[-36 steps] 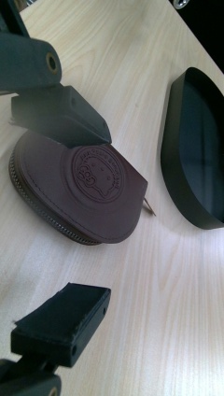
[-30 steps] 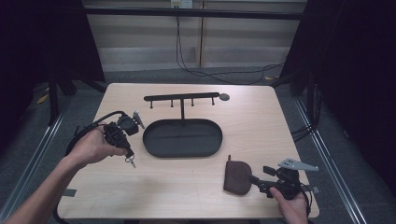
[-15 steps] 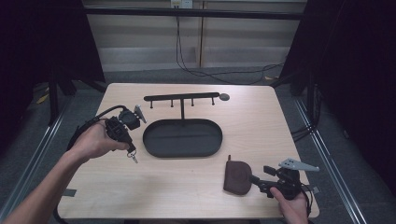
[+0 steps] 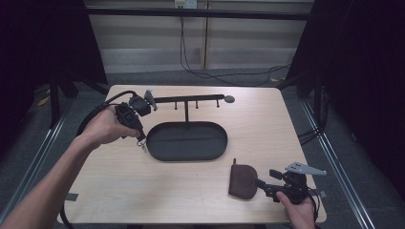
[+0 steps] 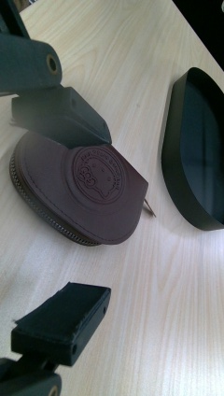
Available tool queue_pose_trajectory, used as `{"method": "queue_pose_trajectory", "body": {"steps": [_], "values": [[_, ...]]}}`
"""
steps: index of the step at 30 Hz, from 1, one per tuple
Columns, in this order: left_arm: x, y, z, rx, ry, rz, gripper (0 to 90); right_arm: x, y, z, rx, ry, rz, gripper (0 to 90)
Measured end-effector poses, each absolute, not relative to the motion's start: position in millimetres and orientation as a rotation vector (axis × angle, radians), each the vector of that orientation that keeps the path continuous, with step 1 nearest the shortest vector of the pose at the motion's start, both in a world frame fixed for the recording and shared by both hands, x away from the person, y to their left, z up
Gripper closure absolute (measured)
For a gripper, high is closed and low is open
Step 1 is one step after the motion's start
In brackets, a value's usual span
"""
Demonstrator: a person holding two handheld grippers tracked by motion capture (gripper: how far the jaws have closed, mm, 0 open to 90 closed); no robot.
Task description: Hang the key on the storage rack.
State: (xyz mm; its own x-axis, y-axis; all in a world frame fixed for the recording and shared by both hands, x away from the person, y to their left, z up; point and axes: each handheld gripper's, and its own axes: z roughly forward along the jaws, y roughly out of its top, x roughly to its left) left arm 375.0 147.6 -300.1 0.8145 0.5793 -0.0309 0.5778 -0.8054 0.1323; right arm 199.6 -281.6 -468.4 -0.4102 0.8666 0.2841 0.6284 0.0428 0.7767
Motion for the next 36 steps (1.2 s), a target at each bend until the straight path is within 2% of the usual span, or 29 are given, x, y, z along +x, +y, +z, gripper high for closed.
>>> {"method": "queue_pose_trajectory", "body": {"steps": [19, 36], "values": [[403.7, 122.0, -282.1, 2.867, 0.947, 0.004, 89.6, 199.0, -283.0, -467.9, 1.528, 2.049, 1.313, 22.1], [436.5, 120.1, -276.0, 2.819, 1.004, 0.015, 89.6, 199.8, -282.3, -468.7, 1.523, 2.064, 1.306, 21.8]]}}
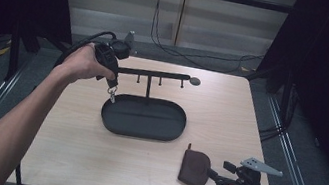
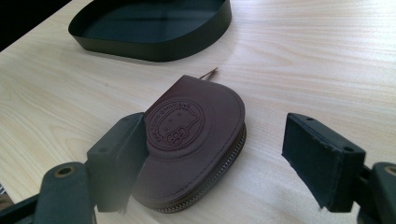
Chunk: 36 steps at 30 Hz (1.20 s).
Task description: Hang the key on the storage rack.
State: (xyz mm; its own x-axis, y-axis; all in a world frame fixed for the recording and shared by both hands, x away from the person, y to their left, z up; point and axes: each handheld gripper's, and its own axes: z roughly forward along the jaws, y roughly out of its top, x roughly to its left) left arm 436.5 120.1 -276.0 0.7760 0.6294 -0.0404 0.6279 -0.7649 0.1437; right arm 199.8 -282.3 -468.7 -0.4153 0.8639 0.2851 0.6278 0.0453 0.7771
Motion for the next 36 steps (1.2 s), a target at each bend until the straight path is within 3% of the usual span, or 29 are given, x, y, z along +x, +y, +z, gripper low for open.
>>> {"method": "queue_pose_trajectory", "body": {"steps": [16, 36], "values": [[466.3, 128.0, -276.7, 2.742, 1.114, 0.005, 89.6, 200.7, -282.9, -469.3, 1.523, 2.073, 1.311, 21.5], [476.6, 125.6, -288.5, 2.738, 1.095, 0.059, 89.0, 200.5, -282.3, -469.3, 1.516, 2.085, 1.312, 21.3]]}}
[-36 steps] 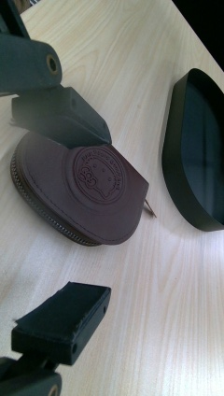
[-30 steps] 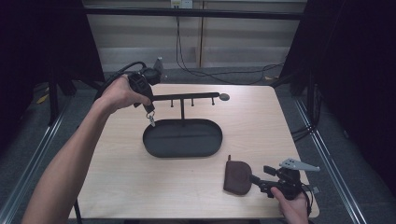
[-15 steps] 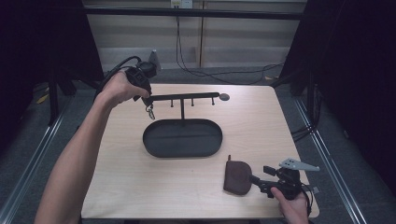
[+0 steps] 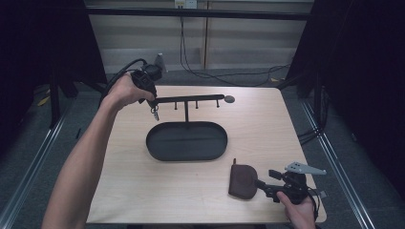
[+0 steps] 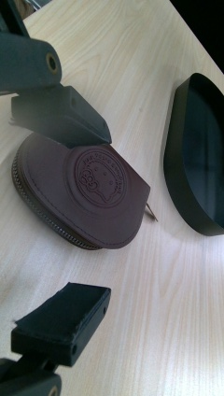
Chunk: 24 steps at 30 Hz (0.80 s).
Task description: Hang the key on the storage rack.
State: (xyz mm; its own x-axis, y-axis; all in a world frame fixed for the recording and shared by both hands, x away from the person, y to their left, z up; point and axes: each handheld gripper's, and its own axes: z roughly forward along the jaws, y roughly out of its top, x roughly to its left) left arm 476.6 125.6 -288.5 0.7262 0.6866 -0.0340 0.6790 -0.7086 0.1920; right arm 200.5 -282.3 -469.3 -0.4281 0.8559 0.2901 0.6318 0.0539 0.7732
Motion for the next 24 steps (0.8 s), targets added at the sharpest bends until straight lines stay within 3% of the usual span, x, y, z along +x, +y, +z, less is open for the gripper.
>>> {"method": "queue_pose_trajectory", "body": {"steps": [9, 12, 16, 24], "values": [[473.3, 137.6, -288.4, 2.688, 1.092, 0.047, 83.1, 202.0, -280.7, -469.7, 1.517, 2.089, 1.305, 21.3], [469.9, 145.2, -289.4, 2.643, 1.136, 0.062, 75.9, 203.3, -280.6, -470.0, 1.522, 2.09, 1.308, 21.3], [465.7, 156.8, -291.2, 2.592, 1.153, 0.062, 59.8, 201.9, -280.0, -469.3, 1.511, 2.092, 1.307, 21.3], [447.0, 168.1, -291.7, 2.51, 1.125, 0.135, 50.4, 202.3, -279.0, -470.2, 1.508, 2.111, 1.304, 20.8]]}}
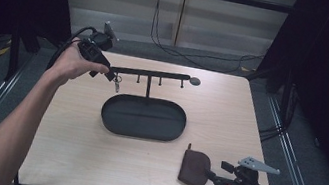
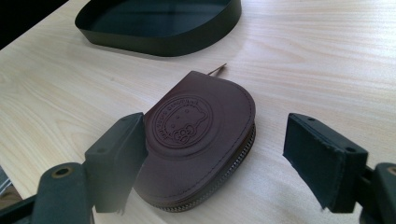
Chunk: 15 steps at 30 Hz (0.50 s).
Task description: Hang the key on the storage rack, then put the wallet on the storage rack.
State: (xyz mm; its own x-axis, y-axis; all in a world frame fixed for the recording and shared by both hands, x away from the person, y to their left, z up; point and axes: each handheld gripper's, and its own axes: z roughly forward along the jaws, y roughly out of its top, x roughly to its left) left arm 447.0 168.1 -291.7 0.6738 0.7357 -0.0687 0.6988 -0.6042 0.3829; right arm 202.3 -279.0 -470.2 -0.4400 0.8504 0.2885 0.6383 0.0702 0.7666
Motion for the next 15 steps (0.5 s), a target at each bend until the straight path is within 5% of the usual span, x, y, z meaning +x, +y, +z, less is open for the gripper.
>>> {"method": "queue_pose_trajectory", "body": {"steps": [15], "values": [[403.5, 196.7, -315.2, 2.407, 1.091, 0.165, 29.3, 202.6, -280.1, -470.2, 1.527, 2.094, 1.306, 20.8]]}}
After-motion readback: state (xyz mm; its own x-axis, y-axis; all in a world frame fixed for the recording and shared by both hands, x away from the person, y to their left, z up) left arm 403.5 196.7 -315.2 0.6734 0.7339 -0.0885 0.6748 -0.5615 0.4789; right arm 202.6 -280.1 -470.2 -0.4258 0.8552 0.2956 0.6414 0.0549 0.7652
